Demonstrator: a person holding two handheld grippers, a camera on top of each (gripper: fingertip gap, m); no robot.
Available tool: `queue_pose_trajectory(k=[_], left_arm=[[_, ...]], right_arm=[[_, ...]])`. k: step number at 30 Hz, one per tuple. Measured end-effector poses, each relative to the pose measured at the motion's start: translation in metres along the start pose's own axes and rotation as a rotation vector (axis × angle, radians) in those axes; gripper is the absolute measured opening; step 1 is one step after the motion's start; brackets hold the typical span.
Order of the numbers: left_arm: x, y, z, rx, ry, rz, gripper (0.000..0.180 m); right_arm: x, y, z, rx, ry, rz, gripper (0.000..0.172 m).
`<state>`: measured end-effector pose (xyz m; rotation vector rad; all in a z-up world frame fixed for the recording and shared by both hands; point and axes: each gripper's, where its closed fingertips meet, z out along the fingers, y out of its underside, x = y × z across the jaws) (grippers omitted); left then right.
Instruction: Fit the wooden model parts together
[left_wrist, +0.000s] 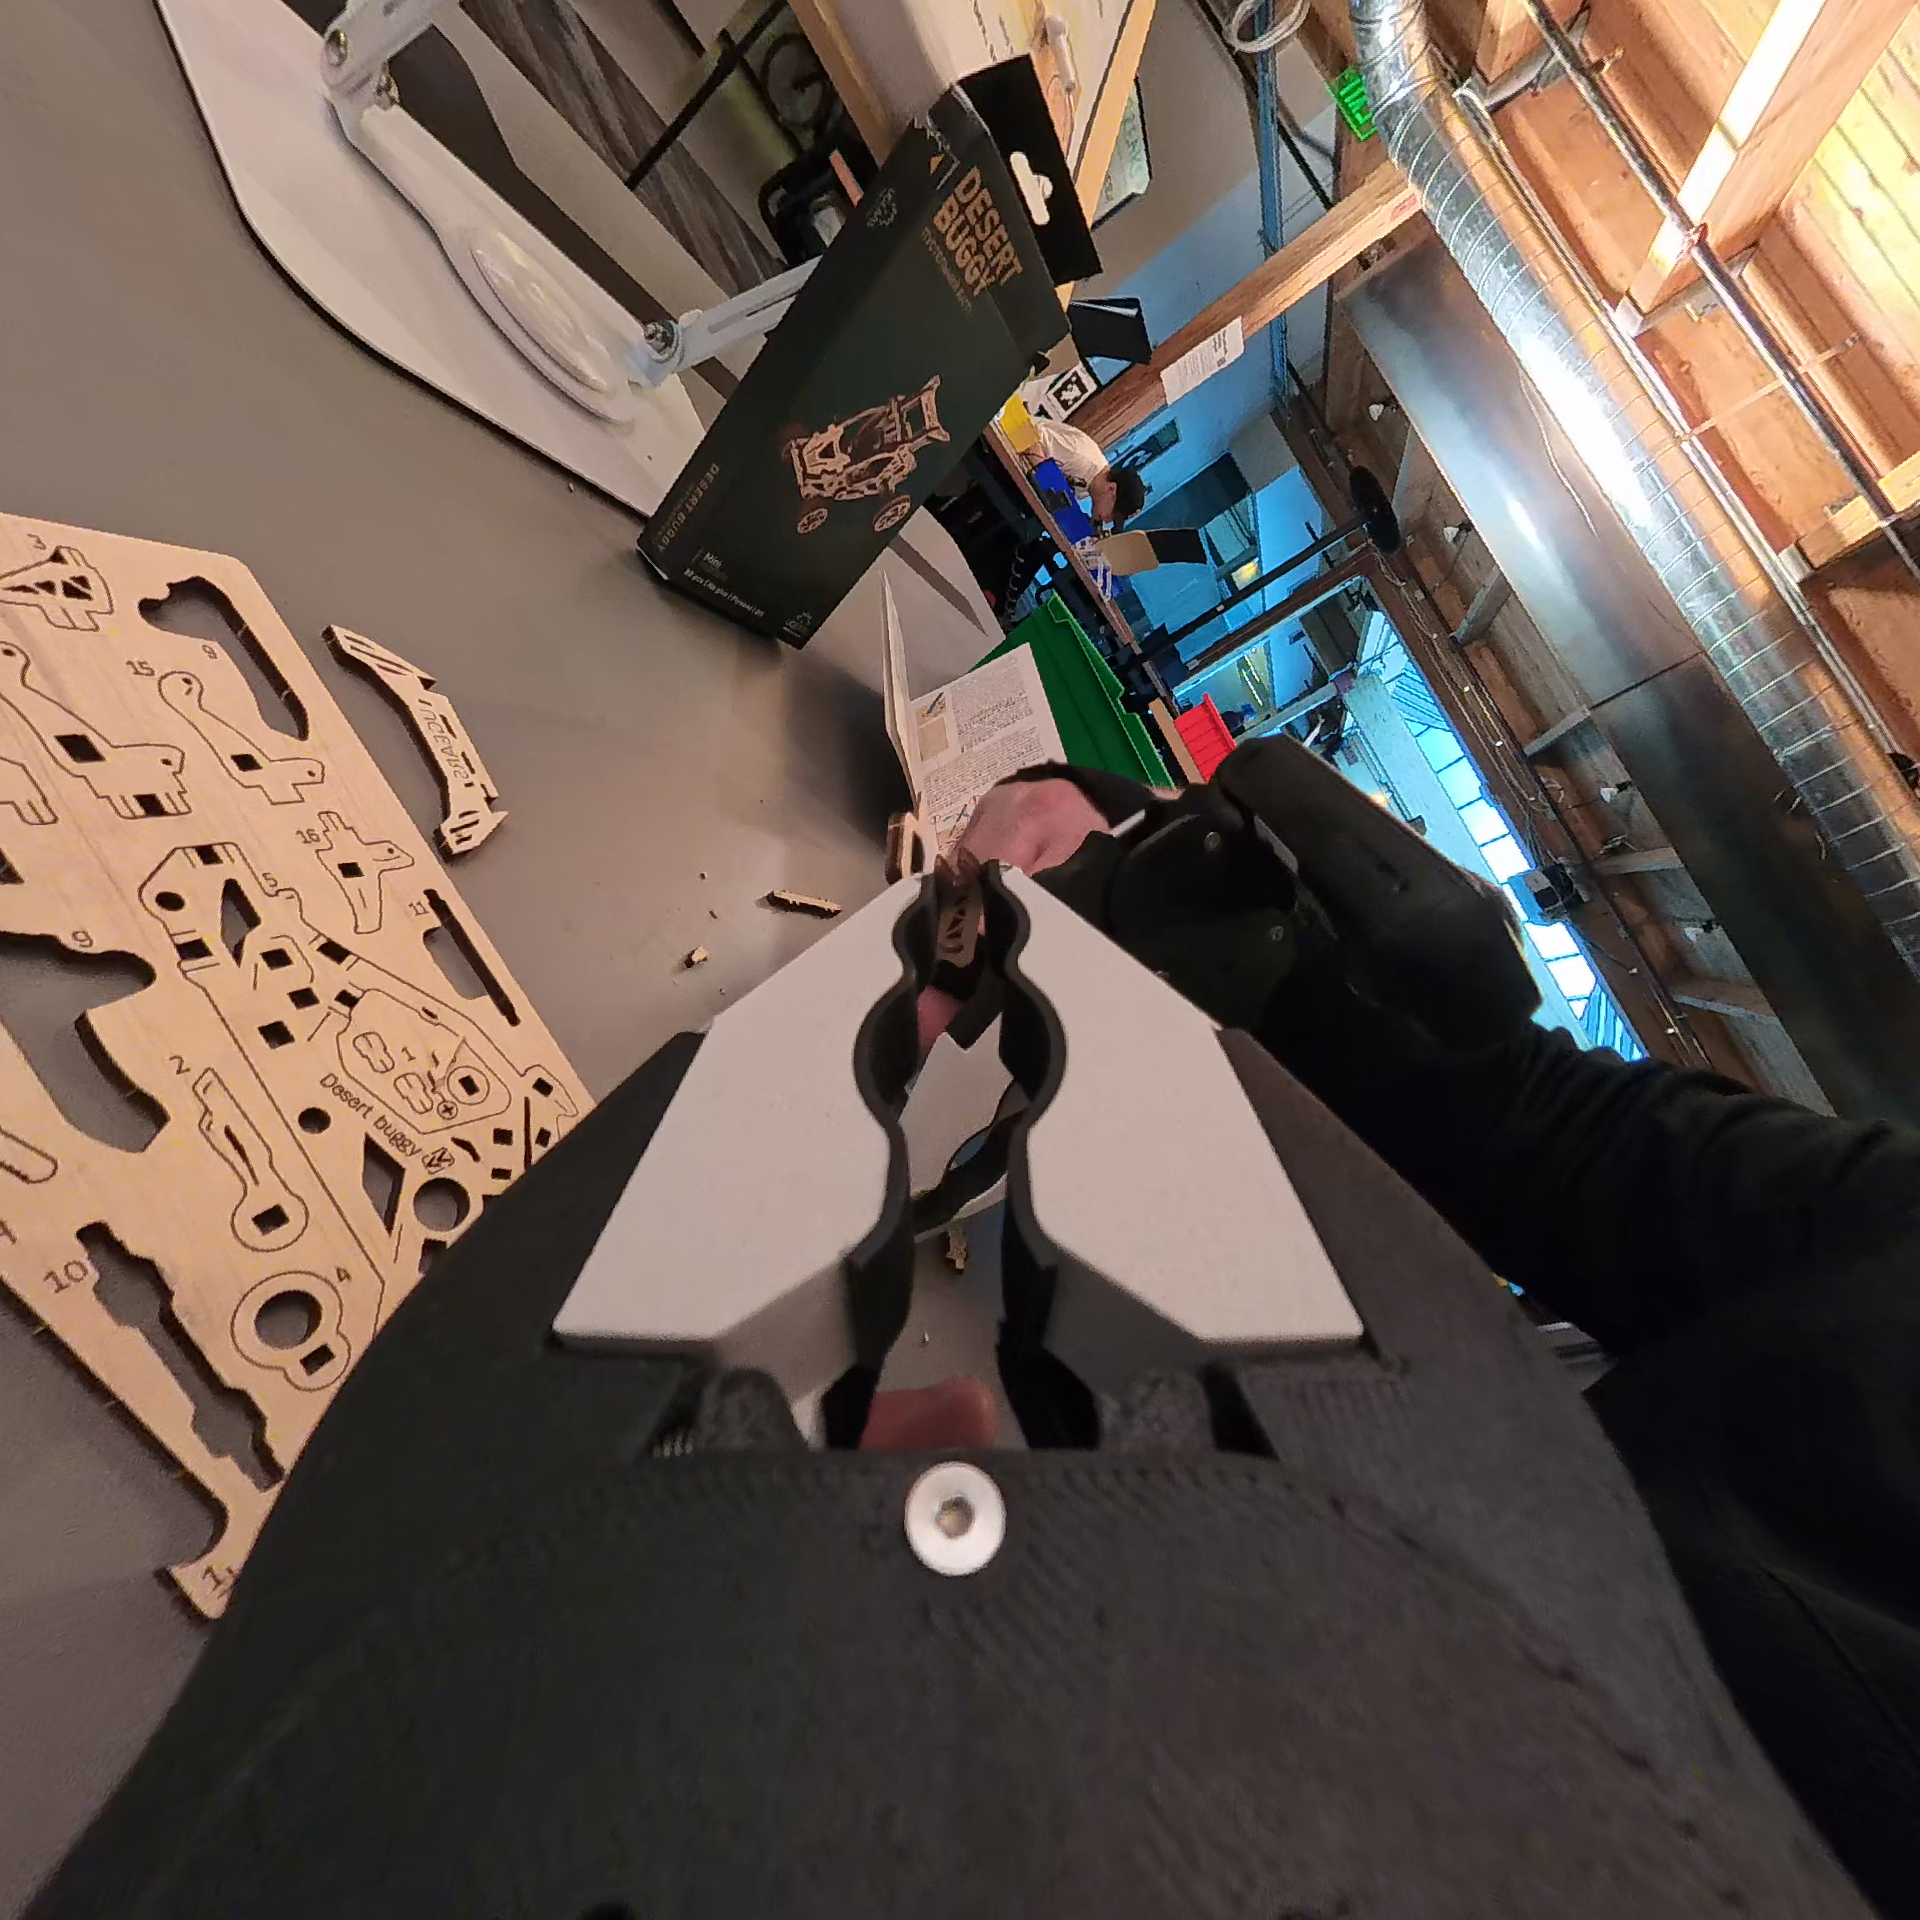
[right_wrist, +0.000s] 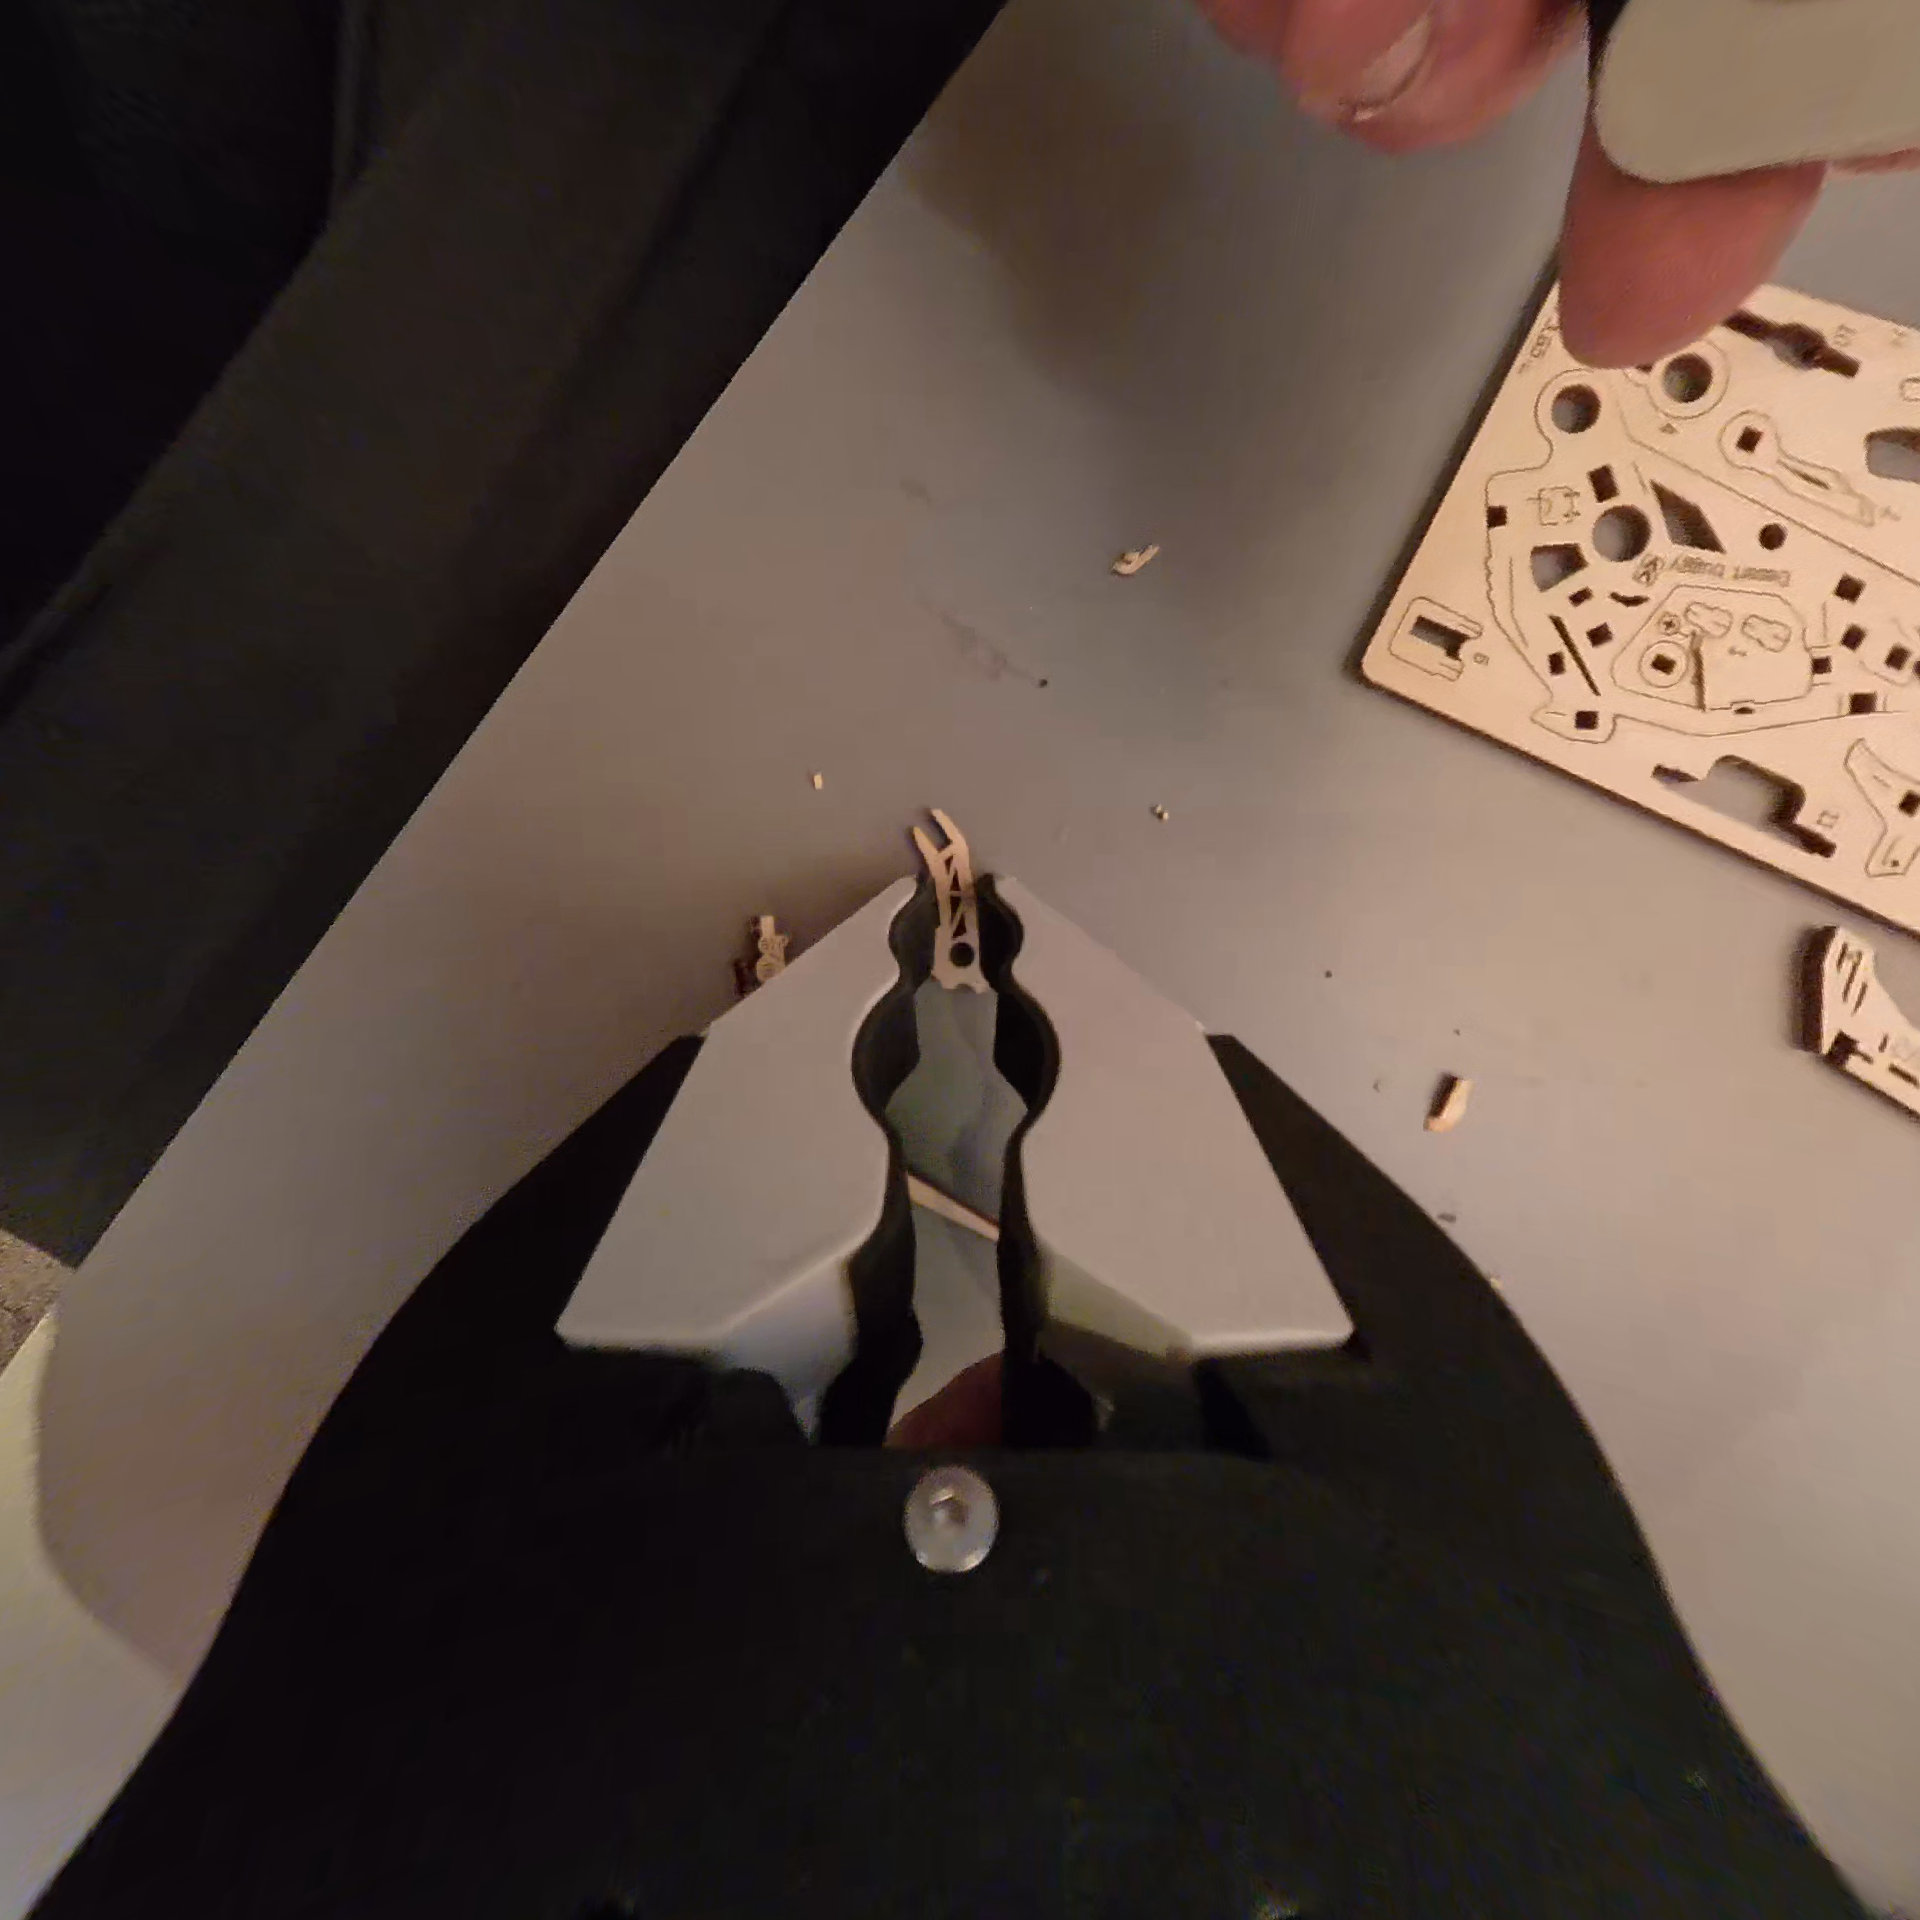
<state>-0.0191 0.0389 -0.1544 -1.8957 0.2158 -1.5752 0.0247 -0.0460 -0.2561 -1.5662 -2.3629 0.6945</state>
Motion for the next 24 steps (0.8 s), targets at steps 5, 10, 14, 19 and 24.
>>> queue_pose_trajectory(k=[5,10,14,19,24], left_arm=[[-0.002,0.001,-0.001,-0.004,-0.01,0.008,0.006],[-0.005,0.0,-0.001,0.0,-0.018,0.005,0.006],[-0.007,-0.001,-0.002,0.003,-0.029,0.002,0.006],[-0.007,0.001,0.0,-0.003,-0.028,0.003,0.006],[-0.005,0.002,0.0,-0.009,-0.027,0.013,0.006]], right_arm=[[0.024,-0.005,-0.018,0.093,0.129,0.168,0.004],[0.053,-0.001,-0.038,0.19,0.401,0.48,0.005],[0.069,0.036,-0.059,-0.089,0.834,0.38,0.005],[0.063,0.048,-0.048,-0.417,1.077,0.13,0.009],[0.035,0.021,-0.026,-0.323,0.94,0.129,0.019]])
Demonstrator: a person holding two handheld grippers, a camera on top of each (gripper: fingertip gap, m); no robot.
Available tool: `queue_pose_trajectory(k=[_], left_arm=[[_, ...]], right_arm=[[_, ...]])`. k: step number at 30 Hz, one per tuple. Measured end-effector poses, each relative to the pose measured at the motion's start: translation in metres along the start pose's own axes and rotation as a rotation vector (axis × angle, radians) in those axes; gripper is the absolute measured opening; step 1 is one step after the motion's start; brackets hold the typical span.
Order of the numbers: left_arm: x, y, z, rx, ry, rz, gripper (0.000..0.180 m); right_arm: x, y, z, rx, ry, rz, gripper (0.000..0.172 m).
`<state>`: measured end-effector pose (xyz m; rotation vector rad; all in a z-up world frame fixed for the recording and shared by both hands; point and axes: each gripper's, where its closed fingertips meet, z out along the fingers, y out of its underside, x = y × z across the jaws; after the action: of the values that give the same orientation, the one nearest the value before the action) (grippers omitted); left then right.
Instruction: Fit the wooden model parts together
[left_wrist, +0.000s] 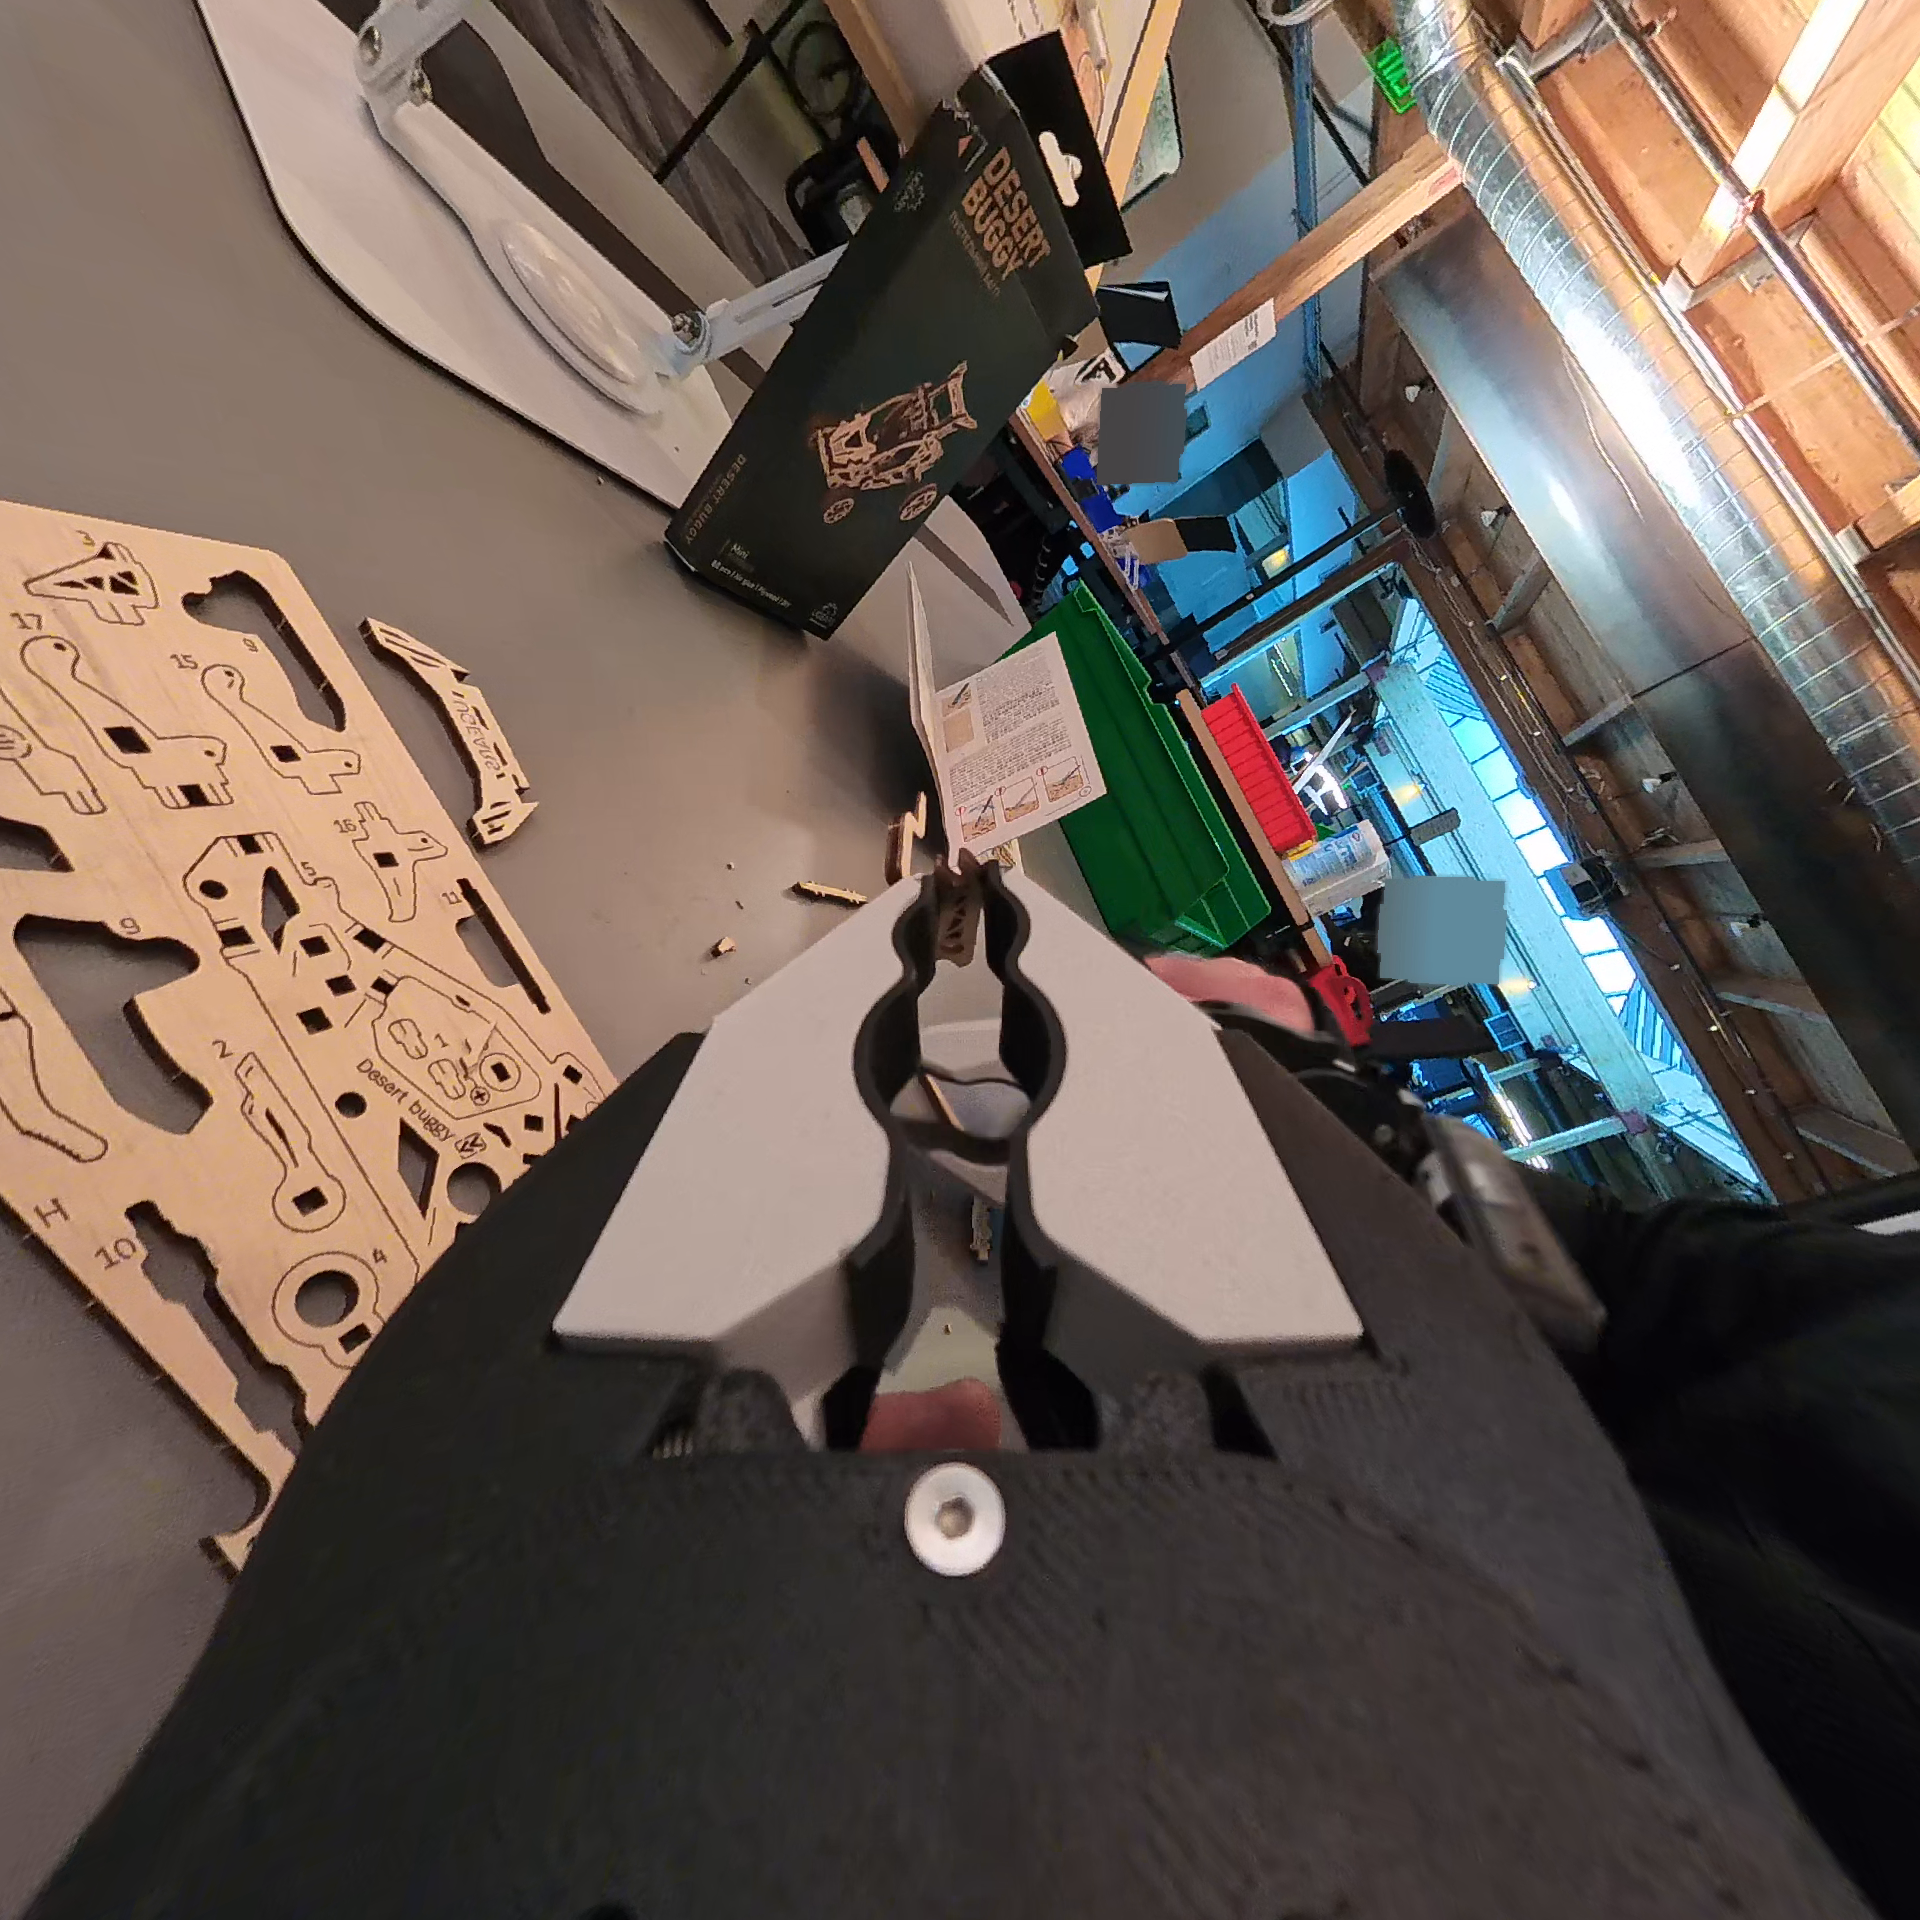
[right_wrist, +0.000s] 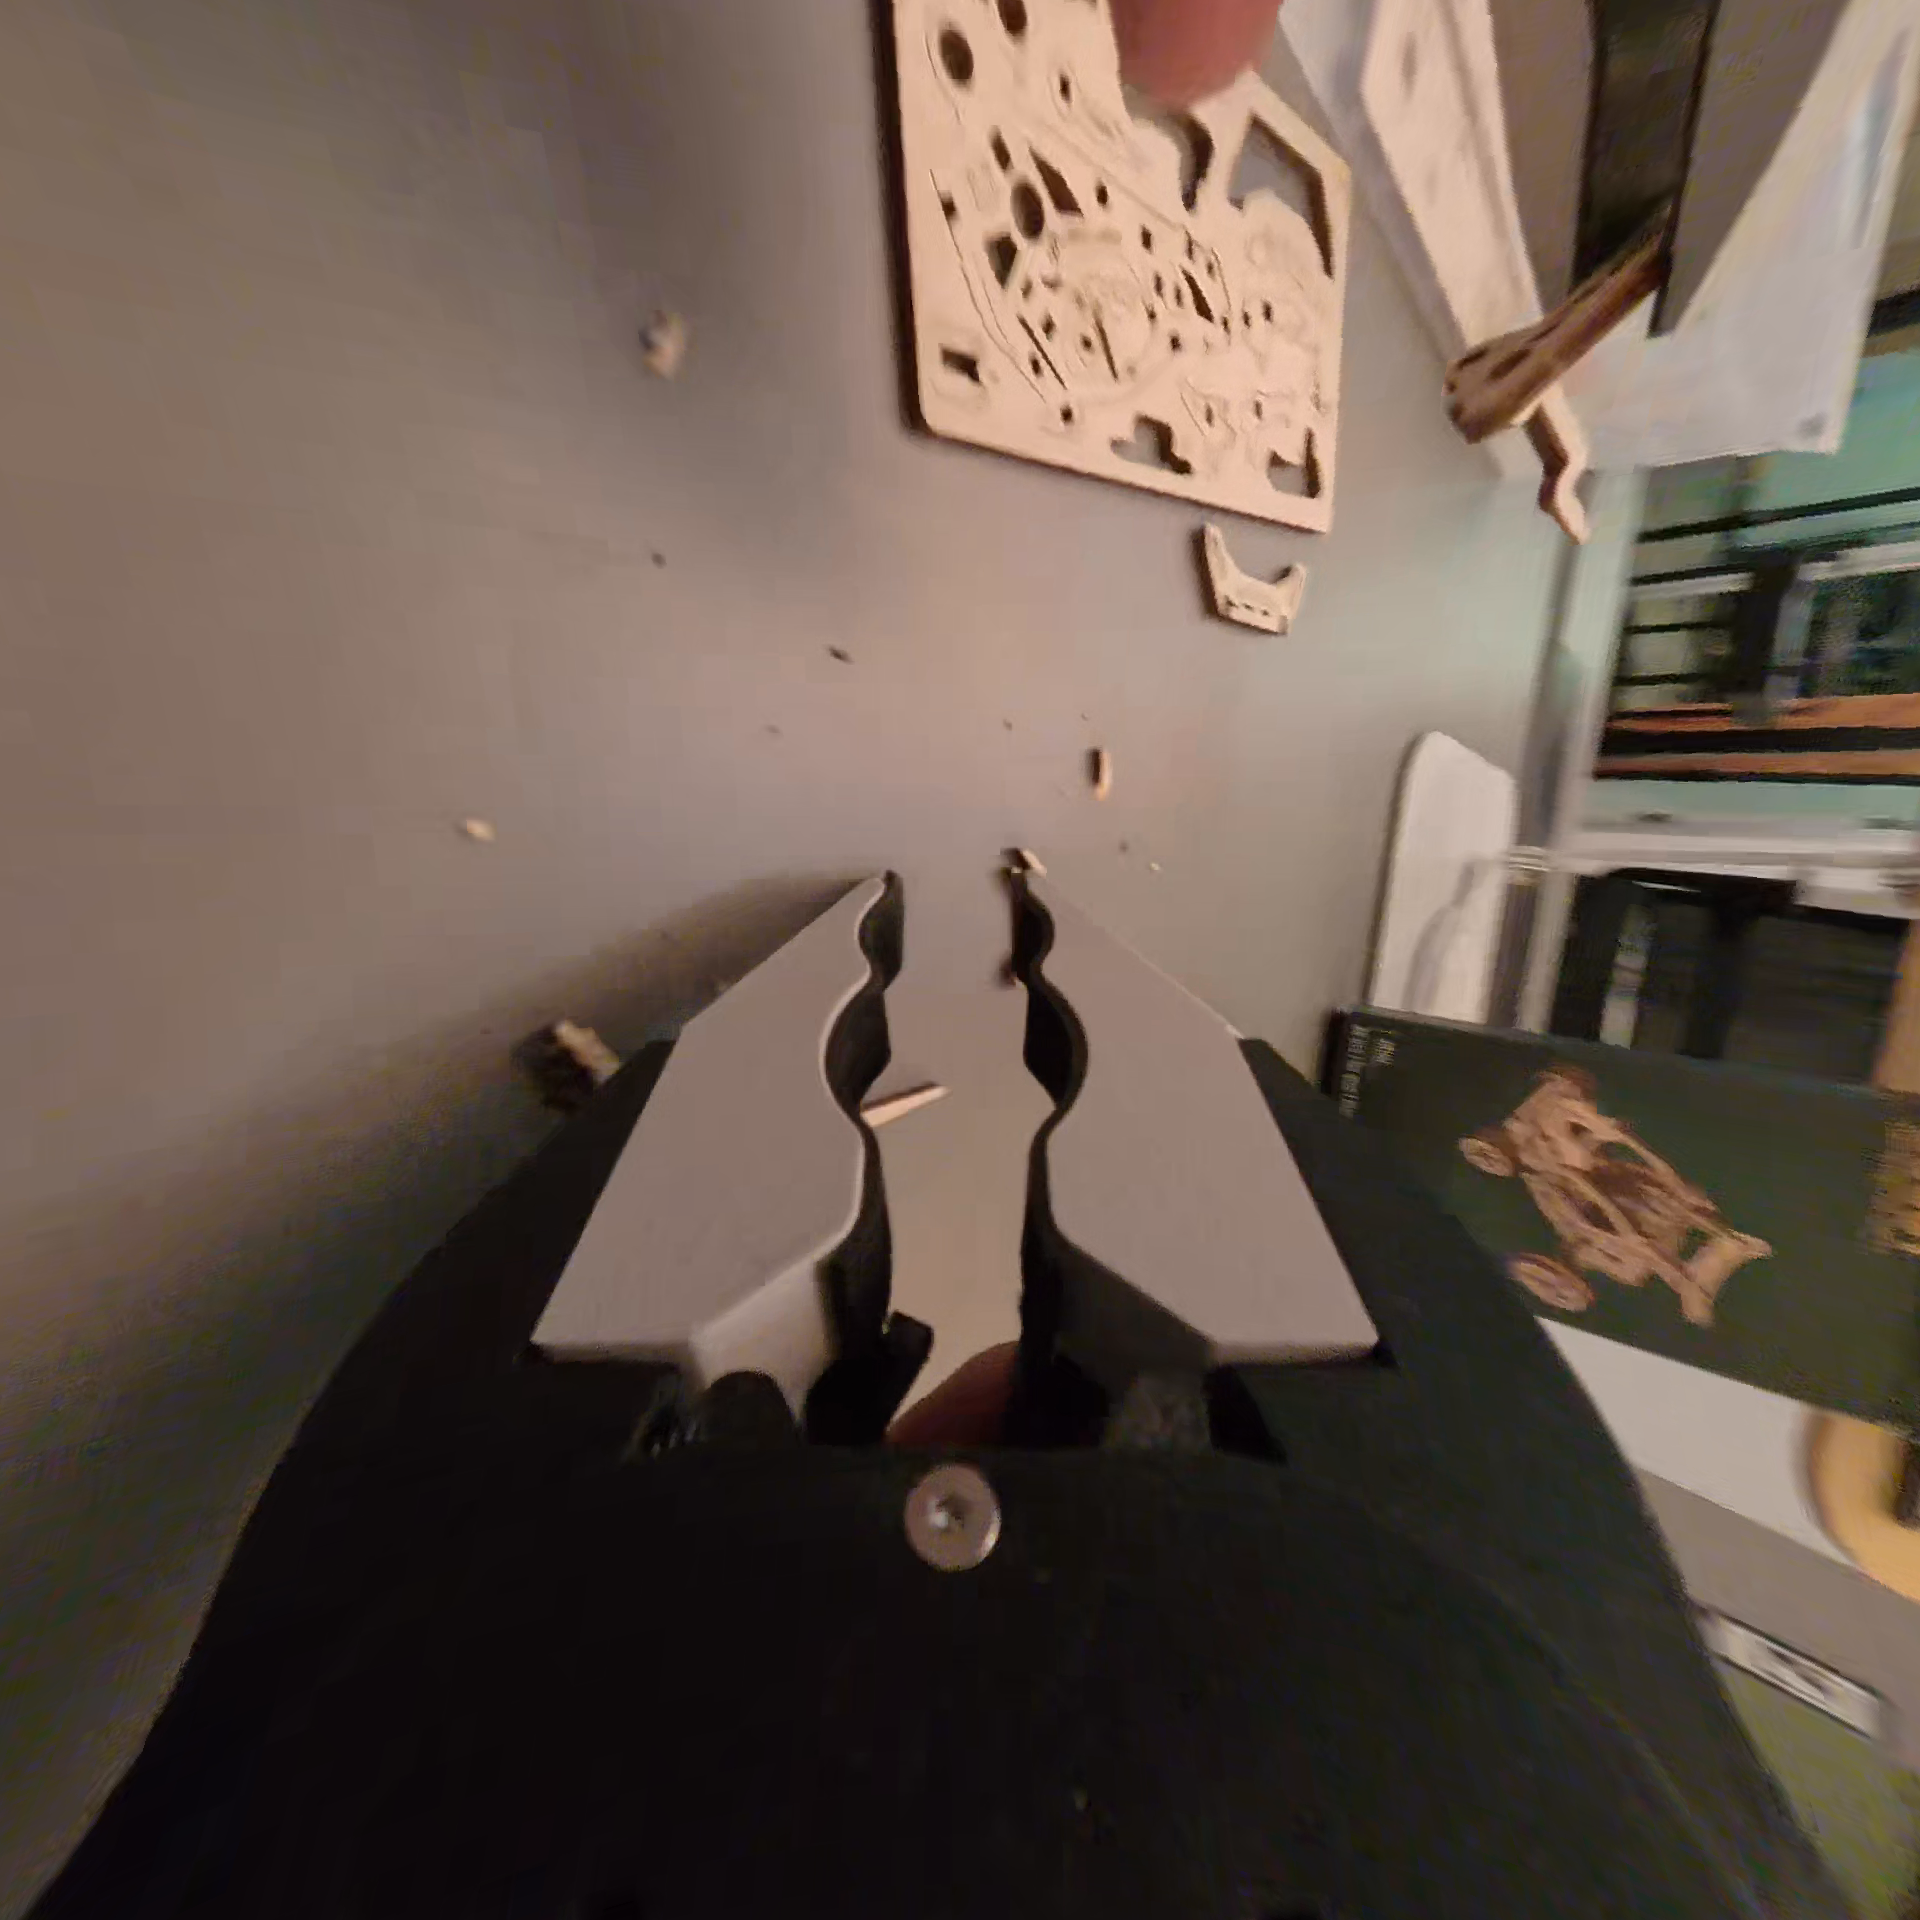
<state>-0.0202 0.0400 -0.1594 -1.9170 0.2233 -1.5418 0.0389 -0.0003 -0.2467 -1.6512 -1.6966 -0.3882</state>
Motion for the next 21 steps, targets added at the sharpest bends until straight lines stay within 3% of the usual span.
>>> queue_pose_trajectory(k=[2,7,11,15,21], left_arm=[[0.001,-0.001,0.0,0.001,0.003,0.0,0.006],[0.002,0.0,0.001,-0.003,0.006,0.007,0.006],[0.002,-0.001,0.0,-0.003,0.001,0.014,0.006],[0.0,0.001,0.001,-0.012,0.001,0.009,0.006],[-0.002,0.006,0.003,-0.033,0.01,-0.008,0.006]], right_arm=[[-0.002,-0.005,-0.009,0.048,-0.09,0.033,0.025],[0.027,0.009,0.001,0.142,-0.364,0.32,0.014],[0.032,0.011,0.013,0.167,-0.476,0.223,0.011],[0.02,0.023,0.026,0.065,-0.533,0.127,0.006],[0.02,0.012,0.019,0.152,-0.65,0.361,0.004]])
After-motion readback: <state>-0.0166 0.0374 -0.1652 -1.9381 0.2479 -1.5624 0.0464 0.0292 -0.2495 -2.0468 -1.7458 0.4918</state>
